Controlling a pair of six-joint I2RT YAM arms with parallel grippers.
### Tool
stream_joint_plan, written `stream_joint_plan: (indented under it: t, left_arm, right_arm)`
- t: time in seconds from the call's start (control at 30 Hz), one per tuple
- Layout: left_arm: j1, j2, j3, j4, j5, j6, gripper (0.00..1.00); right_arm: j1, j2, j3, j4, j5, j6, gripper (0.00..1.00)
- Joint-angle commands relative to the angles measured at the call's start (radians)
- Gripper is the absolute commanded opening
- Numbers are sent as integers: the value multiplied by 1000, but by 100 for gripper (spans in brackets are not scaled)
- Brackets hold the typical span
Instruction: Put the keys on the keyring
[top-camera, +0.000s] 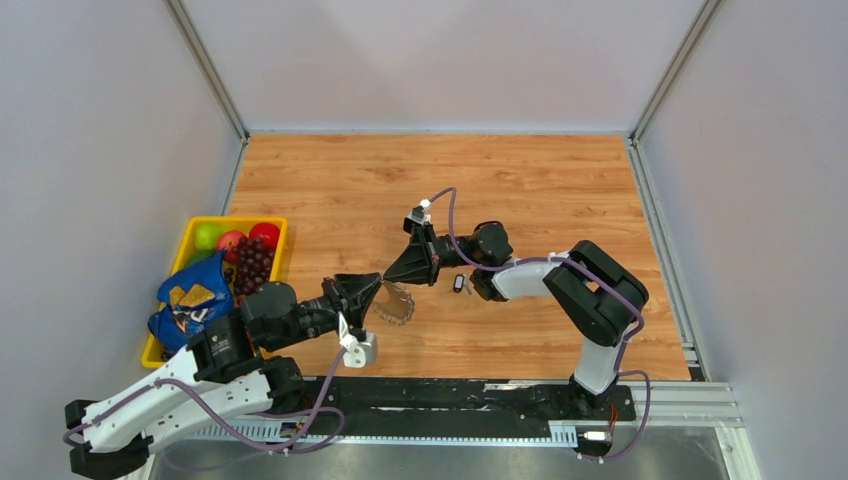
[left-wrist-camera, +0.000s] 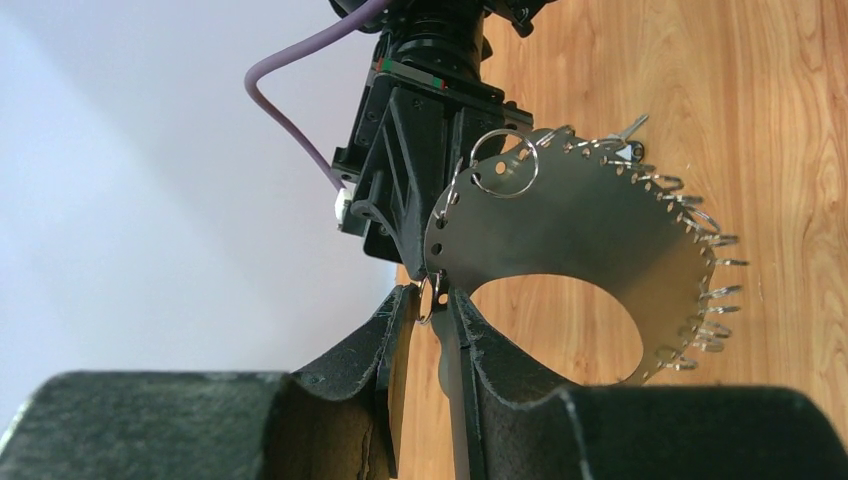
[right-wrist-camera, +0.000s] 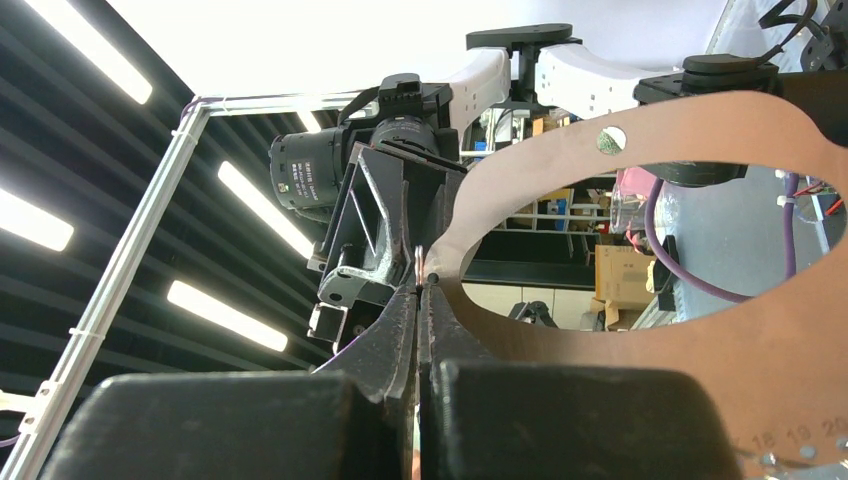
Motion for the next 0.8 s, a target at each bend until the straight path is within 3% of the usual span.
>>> stream_joint_plan:
  t: [0.0, 0.27, 0.77]
  left_arm:
    - [-12, 11, -8, 44, -27, 38, 28]
    - [-24, 16, -24, 60, -49, 55, 27]
    - [-36, 14, -19, 99, -124, 71, 3]
  right_arm:
    - [-1, -11, 25, 91, 14, 165, 0]
    - [4, -14, 27, 96, 9, 165, 0]
    - [5, -37, 3, 91, 11, 148, 0]
